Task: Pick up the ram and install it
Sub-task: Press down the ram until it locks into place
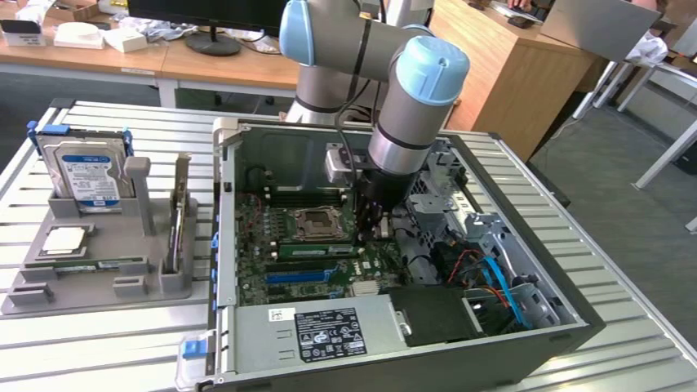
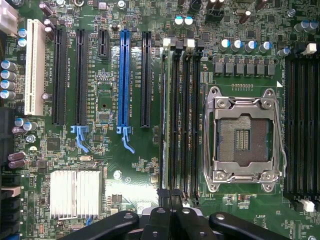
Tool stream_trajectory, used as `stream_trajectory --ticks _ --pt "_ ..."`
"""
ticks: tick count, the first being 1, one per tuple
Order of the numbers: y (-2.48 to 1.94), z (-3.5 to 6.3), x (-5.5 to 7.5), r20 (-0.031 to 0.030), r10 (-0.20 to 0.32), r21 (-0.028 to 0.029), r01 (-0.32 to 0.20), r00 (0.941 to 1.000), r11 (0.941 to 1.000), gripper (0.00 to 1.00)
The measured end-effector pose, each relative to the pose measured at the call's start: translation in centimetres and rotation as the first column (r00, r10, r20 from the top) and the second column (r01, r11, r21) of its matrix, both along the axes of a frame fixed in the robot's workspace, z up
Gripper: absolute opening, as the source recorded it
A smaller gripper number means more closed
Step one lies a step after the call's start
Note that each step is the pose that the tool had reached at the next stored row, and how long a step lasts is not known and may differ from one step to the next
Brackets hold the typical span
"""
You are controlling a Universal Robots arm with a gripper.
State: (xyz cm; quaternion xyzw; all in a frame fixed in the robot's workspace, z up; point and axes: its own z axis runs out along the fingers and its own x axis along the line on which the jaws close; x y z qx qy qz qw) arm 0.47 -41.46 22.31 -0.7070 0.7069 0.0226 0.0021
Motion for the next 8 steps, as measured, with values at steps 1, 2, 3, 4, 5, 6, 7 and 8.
stream_trajectory --ticks 1,2,3,4,5,6,7,8 --pt "0.0 0.0 0.0 0.0 0.0 0.0 0.0 1.0 1.0 0.1" --pt "0.0 0.0 0.0 0.0 0.0 0.0001 0.0 1.0 1.0 0.1" --pt "0.0 0.0 0.0 0.0 0.0 0.0 0.0 1.0 1.0 0.1" --pt "0.0 0.03 0.0 0.0 0.0 0.0 0.0 1.0 1.0 0.1" --pt "0.01 0.11 0.0 0.0001 0.0 0.0008 0.0 1.0 1.0 0.1" --pt "0.01 0.27 0.0 0.0001 0.0 0.0006 0.0 1.0 1.0 0.1" --pt "0.0 0.47 0.0 0.0001 0.0 0.0 0.0 1.0 1.0 0.1" --pt "0.0 0.65 0.0 0.0 0.0 0.0001 0.0 1.0 1.0 0.1"
